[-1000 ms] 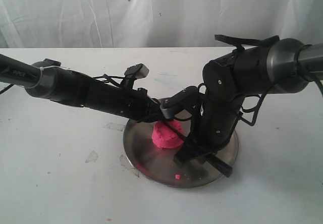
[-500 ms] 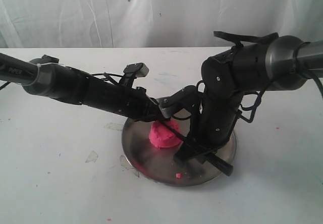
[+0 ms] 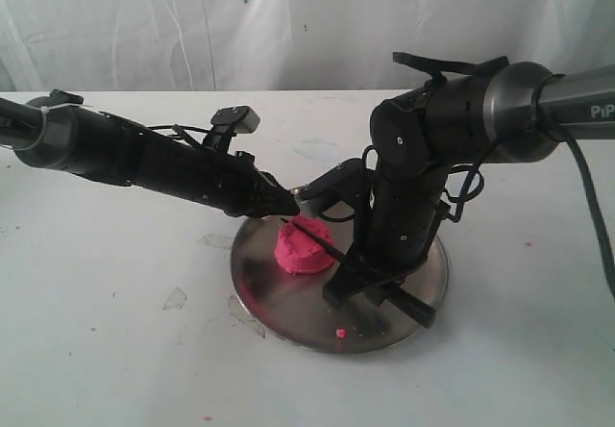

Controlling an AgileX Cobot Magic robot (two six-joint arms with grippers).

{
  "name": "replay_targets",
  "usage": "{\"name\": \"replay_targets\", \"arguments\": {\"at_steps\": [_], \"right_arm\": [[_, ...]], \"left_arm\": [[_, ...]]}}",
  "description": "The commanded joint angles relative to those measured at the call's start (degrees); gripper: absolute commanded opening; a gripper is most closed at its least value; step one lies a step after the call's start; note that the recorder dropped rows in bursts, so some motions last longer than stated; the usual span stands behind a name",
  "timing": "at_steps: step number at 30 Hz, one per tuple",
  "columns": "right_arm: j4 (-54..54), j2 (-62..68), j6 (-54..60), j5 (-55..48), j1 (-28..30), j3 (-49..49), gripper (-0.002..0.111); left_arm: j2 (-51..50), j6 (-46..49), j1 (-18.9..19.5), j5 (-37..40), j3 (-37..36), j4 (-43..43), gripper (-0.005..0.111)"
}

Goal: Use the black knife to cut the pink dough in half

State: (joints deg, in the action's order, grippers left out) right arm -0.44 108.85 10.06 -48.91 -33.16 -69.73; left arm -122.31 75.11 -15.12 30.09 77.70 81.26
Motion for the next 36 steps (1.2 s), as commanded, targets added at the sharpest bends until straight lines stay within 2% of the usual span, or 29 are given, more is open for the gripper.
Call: {"name": "replay_targets", "arguments": {"at_steps": [1, 12, 22, 36], "right_arm": [[-0.4, -0.1, 0.2, 0.0, 0.0, -0.5, 0.0], [-0.6, -0.1, 0.8, 0.8, 0.0, -0.7, 0.0], [0.4, 3.2, 1.7, -1.3, 0.0, -4.5, 0.0], [0.8, 3.2, 1.7, -2.1, 0.0, -4.5, 0.0]], "left_arm": [[1.3, -0.2, 0.2, 1.9, -0.4, 0.6, 0.0], [4.4, 0.2, 0.2, 0.3, -0.4, -1.1, 0.0], [4.5, -3.6, 0.2, -3.2, -0.8, -8.5, 0.0], [2.9, -3.4, 0.2, -5.1, -1.1, -7.5, 0.0]]}}
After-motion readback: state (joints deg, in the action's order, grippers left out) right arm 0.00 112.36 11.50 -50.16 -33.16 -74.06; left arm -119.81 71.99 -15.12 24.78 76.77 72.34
